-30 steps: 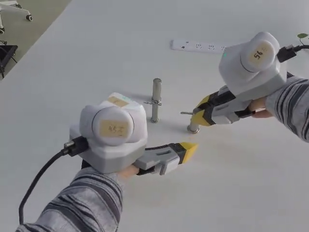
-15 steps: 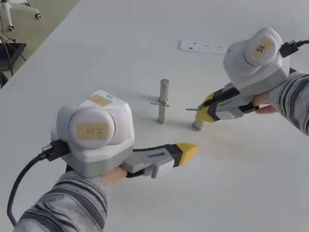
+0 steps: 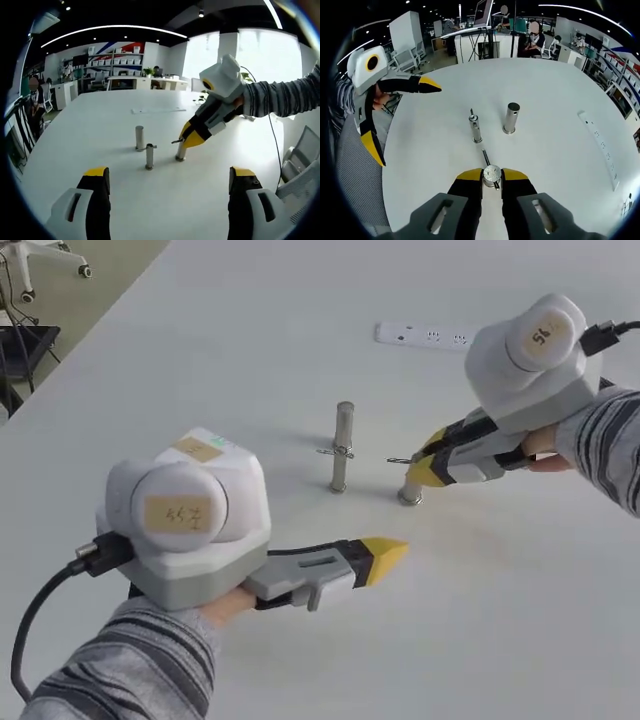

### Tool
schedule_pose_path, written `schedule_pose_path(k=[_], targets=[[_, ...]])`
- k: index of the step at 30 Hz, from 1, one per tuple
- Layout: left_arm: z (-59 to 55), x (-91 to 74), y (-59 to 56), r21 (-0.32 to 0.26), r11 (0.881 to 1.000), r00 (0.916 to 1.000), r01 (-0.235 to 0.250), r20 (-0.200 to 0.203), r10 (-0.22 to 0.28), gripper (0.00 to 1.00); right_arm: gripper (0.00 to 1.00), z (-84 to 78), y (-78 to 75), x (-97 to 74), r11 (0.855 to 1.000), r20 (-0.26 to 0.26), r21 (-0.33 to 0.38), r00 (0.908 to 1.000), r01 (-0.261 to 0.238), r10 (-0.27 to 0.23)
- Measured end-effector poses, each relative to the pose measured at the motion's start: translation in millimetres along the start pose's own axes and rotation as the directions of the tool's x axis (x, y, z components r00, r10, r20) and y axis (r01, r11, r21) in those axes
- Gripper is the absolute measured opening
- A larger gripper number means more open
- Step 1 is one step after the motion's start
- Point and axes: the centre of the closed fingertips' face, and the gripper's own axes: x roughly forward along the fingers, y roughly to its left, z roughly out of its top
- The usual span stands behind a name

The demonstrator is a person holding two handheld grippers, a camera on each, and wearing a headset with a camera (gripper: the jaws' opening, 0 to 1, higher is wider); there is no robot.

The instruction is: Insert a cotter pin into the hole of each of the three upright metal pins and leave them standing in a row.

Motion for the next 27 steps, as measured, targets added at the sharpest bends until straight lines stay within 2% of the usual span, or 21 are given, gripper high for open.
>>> schedule_pose_path(k=[10,14,18,21,24,27], targets=[[-3.1,-0.6,-3.4,0.01,1.0,0.9998,0.007,-0.017,-0.007,0.99,0.09,-0.1,-1.8,1.2,1.0,0.009,0.002,0.9999,-0.012,0.012],[-4.2,0.1,-5.8,0.019,1.0,0.9996,0.011,-0.028,-0.011,0.99,0.09,-0.5,-2.4,3.1,0.999,0.02,0.04,0.9998,-0.009,0.008],[-2.9,0.7,-8.9,0.029,0.999,0.9995,0.018,-0.028,-0.018,0.99,0.19,-1.9,-2.8,4.7,0.999,0.023,0.048,0.9997,0.002,-0.003],[-3.3,0.4,-9.5,0.034,0.999,0.9993,0.021,-0.032,-0.02,0.99,0.23,4.1,-4.8,1.6,0.998,0.057,0.059,0.9983,0.01,-0.013],[-3.5,-0.7,-9.3,0.032,0.999,0.9993,0.02,-0.032,-0.019,0.99,0.29,18.4,-3.7,-2.8,0.995,0.12,0.1,0.9928,-0.007,-0.005],[-4.6,-1.9,-8.6,0.036,0.999,0.9992,0.018,-0.036,-0.017,0.99,0.31,35.5,-6.2,-6.6,0.987,0.202,0.158,0.979,-0.002,-0.031]])
